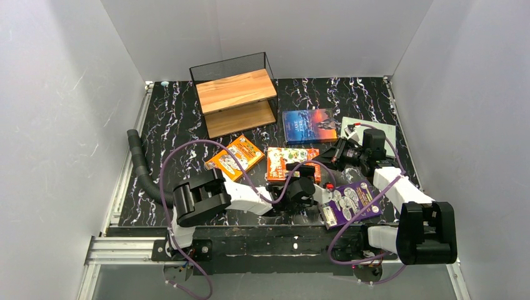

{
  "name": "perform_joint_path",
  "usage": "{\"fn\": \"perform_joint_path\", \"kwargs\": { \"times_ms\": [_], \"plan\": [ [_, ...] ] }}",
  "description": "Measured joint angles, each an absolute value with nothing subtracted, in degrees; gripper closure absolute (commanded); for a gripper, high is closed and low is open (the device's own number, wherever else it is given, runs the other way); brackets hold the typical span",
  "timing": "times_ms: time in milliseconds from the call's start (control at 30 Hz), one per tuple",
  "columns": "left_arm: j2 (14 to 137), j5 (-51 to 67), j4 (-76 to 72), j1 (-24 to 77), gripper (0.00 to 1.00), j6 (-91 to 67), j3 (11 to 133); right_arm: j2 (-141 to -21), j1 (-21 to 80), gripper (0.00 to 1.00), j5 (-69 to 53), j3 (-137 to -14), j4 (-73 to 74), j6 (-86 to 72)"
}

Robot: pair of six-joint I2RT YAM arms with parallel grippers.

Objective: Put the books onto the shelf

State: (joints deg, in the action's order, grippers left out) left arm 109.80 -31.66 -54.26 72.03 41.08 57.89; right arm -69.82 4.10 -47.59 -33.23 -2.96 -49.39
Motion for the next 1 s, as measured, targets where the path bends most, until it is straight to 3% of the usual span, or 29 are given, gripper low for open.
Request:
{"fn": "perform_joint_path", "kwargs": {
  "times_ms": [267, 300, 367, 433, 467, 733, 1000],
  "plan": [
    [110.37, -34.28, -56.38, 71.61, 0.02, 44.60, 58.02, -69.67, 4.14, 0.99, -47.97, -33.67, -2.24, -49.10],
    [110.21, -34.59, -55.33, 71.44, 0.02, 43.97, 58.17, -69.54, 4.14, 0.90, -47.83, -33.95, -1.56, -48.86],
    [108.75, -34.44, -49.43, 71.05, 0.02, 40.10, 58.85, -69.06, 4.14, 0.61, -46.83, -34.87, 1.17, -47.59],
    [104.86, -33.28, -41.21, 69.60, 0.02, 33.65, 59.09, -68.58, 4.14, 0.40, -45.01, -36.23, 4.56, -45.87],
    [102.28, -32.38, -37.21, 68.45, 0.02, 30.13, 59.22, -68.34, 4.10, 0.35, -44.05, -36.80, 5.91, -45.19],
    [86.89, -25.63, -17.32, 57.98, 0.02, 8.51, 64.40, -67.33, 2.83, 0.30, -34.61, -40.86, 15.20, -38.15],
    [89.62, -14.44, -7.03, 51.94, 0.02, -5.19, 68.75, -69.97, 3.29, 0.29, -31.66, -34.59, 13.50, -42.44]
  ]
}}
